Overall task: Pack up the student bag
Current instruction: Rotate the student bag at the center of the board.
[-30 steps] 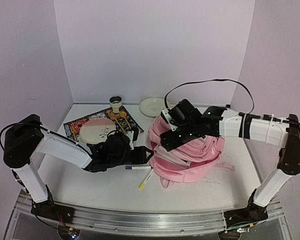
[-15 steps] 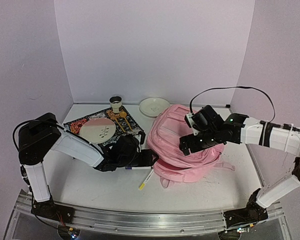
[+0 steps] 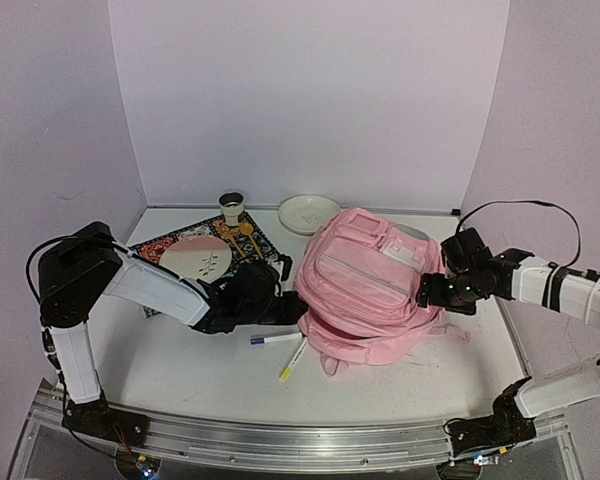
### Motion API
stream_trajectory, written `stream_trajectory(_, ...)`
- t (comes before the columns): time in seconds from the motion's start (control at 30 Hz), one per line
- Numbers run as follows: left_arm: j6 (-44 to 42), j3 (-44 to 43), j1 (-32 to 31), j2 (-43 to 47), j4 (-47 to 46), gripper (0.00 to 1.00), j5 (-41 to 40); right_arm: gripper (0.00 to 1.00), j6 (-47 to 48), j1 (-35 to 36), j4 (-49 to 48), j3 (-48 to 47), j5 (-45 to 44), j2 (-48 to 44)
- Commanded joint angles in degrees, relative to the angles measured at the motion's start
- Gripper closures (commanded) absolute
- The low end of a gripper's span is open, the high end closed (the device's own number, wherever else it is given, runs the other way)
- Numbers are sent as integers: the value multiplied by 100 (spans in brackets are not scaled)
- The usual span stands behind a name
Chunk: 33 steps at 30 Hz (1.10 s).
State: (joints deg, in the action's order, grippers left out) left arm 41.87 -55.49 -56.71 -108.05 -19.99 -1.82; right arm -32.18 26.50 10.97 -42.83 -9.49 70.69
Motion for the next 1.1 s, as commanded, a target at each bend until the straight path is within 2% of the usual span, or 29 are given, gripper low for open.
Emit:
stream_trajectory(0.0, -350, -386, 254, 149, 161, 94, -175, 16, -358, -364, -245, 458, 51, -134)
stream_trajectory(0.2, -497, -677, 463, 89, 324, 94, -42, 29, -540, -731, -540, 747, -20, 205)
stream_trajectory(0.47, -199, -399, 415, 250, 373, 72, 314, 42, -316, -1077, -1107, 737, 131, 1003)
stream_trajectory(0.67, 27, -342, 199, 172, 373, 59, 586, 44, -80, -1103, -1534, 597, 257, 1525)
stream_trajectory(1.0, 153, -629, 125, -230, 373, 57, 772, 51, 221, -1113, -1782, 386, 560, 2055)
stream_trajectory(1.07, 140, -667, 125, -319, 373, 59, 763, 55, 267, -1112, -1782, 380, 622, 2060)
